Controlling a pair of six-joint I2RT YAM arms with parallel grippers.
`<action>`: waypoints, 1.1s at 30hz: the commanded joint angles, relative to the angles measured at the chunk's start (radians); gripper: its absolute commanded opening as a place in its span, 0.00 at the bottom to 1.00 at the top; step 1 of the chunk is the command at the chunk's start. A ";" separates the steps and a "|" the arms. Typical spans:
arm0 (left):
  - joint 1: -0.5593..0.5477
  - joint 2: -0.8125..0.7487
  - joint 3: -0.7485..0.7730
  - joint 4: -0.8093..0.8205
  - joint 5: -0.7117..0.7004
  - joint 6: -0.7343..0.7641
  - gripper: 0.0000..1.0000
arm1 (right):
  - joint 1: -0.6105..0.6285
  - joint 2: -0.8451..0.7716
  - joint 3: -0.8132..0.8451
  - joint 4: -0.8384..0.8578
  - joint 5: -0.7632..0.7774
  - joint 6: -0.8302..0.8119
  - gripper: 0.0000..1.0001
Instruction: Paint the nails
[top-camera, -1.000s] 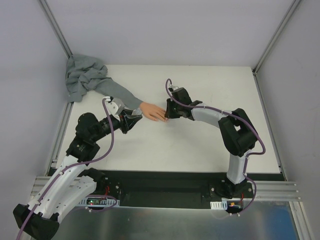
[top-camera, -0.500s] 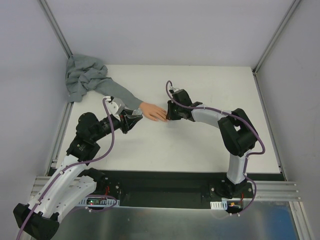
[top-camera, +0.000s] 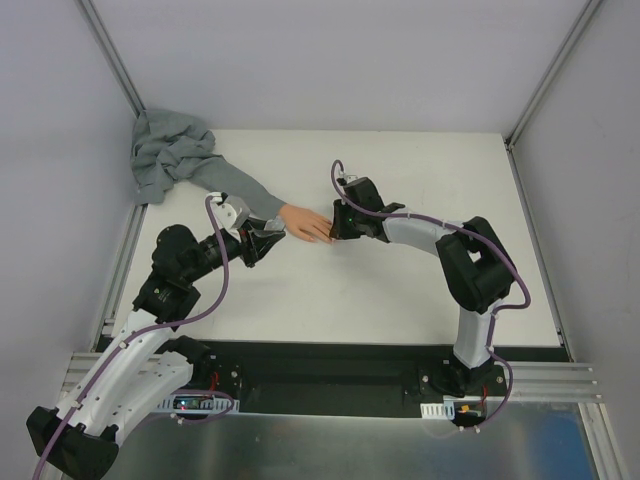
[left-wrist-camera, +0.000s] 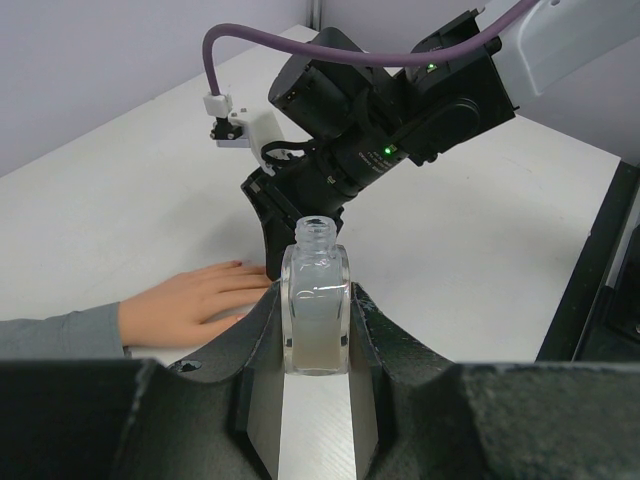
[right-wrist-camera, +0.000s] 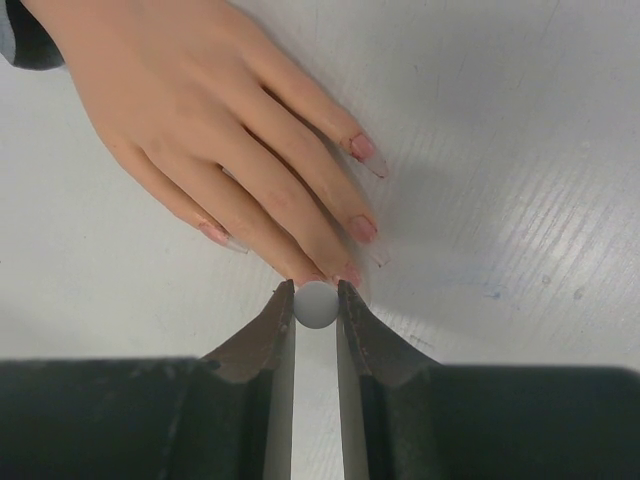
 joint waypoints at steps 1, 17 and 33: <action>0.012 -0.007 0.002 0.069 0.024 -0.008 0.00 | -0.001 -0.027 0.043 0.028 -0.003 -0.006 0.01; 0.013 -0.003 0.002 0.073 0.029 -0.012 0.00 | -0.014 -0.049 0.000 0.008 0.025 -0.004 0.01; 0.014 -0.007 0.001 0.073 0.029 -0.009 0.00 | -0.011 -0.012 0.062 0.019 -0.020 -0.004 0.01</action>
